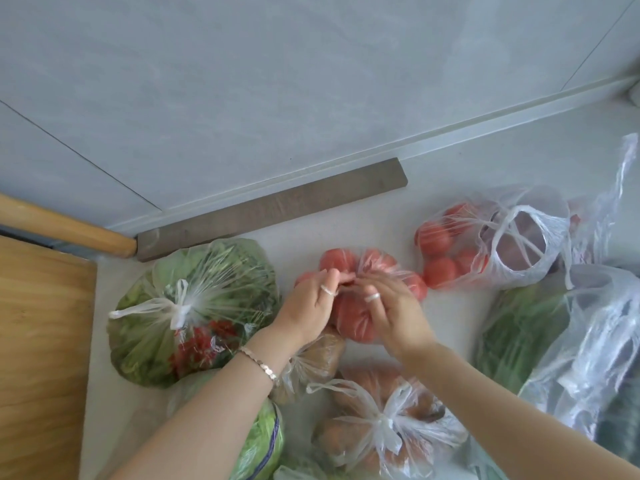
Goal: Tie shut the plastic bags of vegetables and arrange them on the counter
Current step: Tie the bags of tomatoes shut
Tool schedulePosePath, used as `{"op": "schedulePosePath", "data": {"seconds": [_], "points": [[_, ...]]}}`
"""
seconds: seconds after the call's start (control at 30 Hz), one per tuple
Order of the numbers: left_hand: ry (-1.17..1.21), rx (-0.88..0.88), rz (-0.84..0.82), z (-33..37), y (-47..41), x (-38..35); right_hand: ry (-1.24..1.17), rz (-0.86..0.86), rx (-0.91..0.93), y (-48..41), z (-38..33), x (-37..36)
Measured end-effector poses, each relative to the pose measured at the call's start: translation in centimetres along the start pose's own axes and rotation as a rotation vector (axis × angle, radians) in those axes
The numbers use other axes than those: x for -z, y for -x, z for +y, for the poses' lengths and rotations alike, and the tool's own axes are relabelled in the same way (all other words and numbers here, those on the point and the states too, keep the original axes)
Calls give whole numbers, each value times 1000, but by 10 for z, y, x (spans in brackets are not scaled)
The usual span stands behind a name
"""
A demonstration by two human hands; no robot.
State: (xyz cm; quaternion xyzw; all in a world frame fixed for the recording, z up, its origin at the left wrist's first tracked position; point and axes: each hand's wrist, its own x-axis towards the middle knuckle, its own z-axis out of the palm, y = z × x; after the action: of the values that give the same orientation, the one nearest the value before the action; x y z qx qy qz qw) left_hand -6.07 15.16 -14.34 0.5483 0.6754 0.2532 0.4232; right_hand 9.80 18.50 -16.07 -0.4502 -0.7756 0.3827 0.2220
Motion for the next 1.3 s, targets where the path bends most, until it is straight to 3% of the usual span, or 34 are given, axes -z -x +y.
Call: {"op": "schedulePosePath", "data": {"seconds": [0.17,0.27,0.33,0.4,0.5,0.57,0.7,0.77,0.83,0.93,1.0,1.1,1.23,1.3], "points": [[-373,-120,-109,-8,6,5,282,-54,133,10,17,-4],[-345,-12,-99,0,6,3,134,-74,-16,-1,1,5],[-60,148,28,9,-2,6,-203,9,-305,-12,-7,19],[453,269,219,19,-13,12,-628,157,-571,-20,-8,34],[1261,425,403,30,-26,14,-1439,233,-753,-22,-9,42],[1419,517,429,28,-29,16,-1661,256,-819,-22,-9,41],[999,600,465,15,-37,19,-1240,205,-943,-25,1,39],[764,557,424,15,-36,18,-1110,196,-1018,-28,3,39],[476,457,323,17,-36,16,-1053,205,-1056,-34,1,45],[35,261,68,27,-29,12,-778,175,-942,-44,-5,58],[-48,179,-69,33,-28,6,-725,142,-857,-52,-15,62],[-110,181,-145,39,-31,-4,-931,129,-820,-62,-33,58],[38,230,-18,45,-33,-2,-1208,183,-778,-62,-38,56],[148,265,53,46,-32,1,-1051,138,-721,-51,-30,53]]}}
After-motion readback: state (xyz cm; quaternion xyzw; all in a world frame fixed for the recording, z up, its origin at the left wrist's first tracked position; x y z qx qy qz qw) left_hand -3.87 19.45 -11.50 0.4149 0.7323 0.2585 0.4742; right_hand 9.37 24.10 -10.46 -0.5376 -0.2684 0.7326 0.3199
